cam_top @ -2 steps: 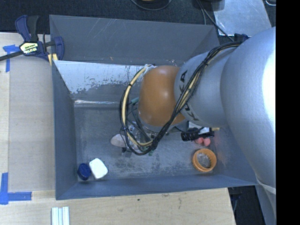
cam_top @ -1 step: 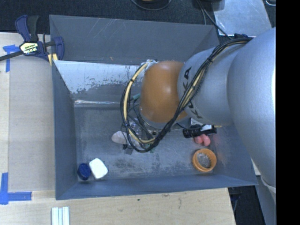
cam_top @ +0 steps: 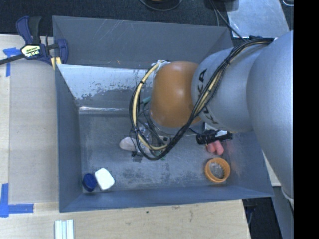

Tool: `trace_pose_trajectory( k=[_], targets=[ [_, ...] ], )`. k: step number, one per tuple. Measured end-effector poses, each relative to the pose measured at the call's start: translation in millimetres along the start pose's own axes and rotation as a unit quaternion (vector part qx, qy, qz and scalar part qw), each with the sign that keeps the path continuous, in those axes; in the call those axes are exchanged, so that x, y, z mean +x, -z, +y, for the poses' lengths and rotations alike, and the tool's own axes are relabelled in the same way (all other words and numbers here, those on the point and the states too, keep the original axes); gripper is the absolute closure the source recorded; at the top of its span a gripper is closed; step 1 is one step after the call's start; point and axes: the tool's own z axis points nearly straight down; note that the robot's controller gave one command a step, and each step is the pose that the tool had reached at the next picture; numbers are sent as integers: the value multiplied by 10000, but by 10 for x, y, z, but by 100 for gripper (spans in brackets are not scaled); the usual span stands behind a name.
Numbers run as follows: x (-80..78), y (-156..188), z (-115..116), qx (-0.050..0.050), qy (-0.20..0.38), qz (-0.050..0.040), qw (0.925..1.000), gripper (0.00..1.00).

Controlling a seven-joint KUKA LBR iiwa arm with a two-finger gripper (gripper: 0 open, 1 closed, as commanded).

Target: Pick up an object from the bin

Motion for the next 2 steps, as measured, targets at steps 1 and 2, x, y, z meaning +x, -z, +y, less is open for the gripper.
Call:
trace_pose_trajectory(
  k=[1,2],
  targets=[
    [-5,70,2,-5,0,-12,10000,100],
    [7,163,-5,9,-1,17,10000,100]
  ],
)
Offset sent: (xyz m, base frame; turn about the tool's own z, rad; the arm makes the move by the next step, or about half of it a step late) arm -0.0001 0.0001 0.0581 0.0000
